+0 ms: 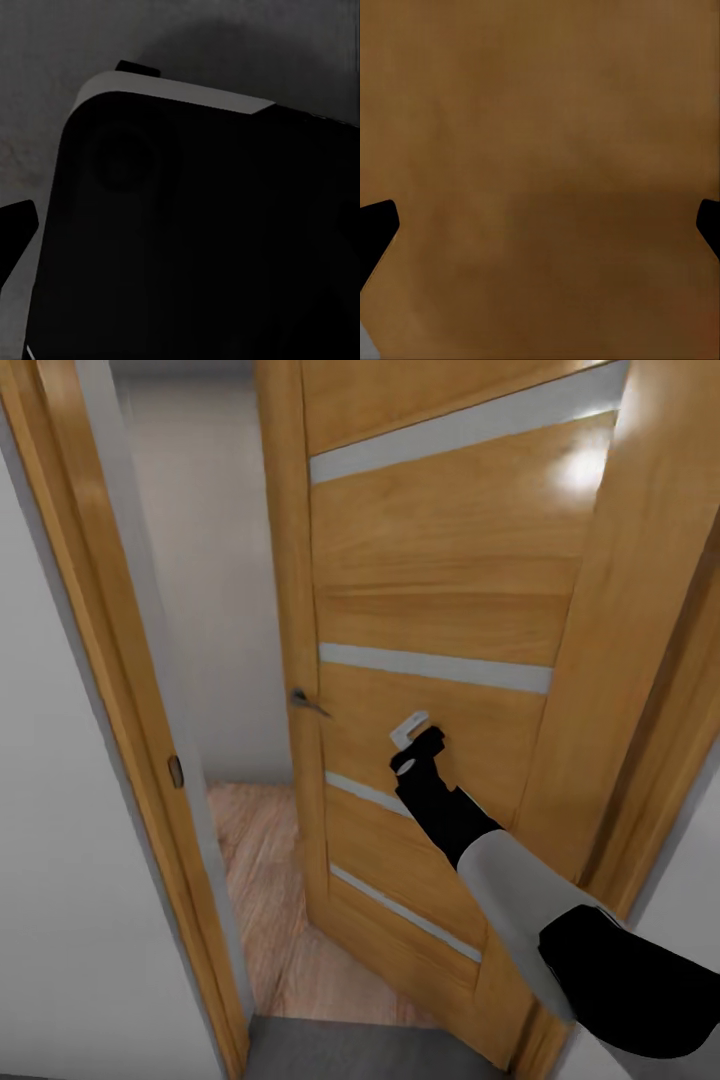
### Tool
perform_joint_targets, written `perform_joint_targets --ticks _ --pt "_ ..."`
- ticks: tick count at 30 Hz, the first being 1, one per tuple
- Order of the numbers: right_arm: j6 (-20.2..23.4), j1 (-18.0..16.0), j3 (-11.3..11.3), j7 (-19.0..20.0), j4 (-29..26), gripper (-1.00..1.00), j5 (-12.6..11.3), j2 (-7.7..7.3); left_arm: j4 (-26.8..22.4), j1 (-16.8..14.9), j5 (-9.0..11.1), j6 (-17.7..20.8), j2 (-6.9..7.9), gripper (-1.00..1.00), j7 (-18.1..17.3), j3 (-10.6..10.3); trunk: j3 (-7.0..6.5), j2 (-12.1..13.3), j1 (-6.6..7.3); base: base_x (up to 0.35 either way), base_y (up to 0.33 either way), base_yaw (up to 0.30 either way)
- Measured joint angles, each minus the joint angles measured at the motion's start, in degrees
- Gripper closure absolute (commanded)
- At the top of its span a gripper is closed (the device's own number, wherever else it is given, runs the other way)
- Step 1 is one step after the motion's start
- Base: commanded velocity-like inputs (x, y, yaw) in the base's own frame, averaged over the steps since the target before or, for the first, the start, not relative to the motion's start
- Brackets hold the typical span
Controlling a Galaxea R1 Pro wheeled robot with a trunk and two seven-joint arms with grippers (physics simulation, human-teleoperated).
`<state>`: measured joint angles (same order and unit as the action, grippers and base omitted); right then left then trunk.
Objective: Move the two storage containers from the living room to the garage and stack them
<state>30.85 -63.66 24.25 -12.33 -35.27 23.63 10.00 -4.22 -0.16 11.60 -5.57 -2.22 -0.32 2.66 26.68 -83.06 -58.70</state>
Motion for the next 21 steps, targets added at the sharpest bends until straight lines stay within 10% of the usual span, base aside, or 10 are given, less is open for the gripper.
perform_joint_targets --ticks 21 --pt "0.75 0.02 -0.54 -3.24 -0.08 -1.00 -0.73 0.00 0.00 -0.01 0.01 -0.01 -0.02 -1.00 0.00 0.00 0.01 0.00 -0.03 0.120 0.000 0.000"
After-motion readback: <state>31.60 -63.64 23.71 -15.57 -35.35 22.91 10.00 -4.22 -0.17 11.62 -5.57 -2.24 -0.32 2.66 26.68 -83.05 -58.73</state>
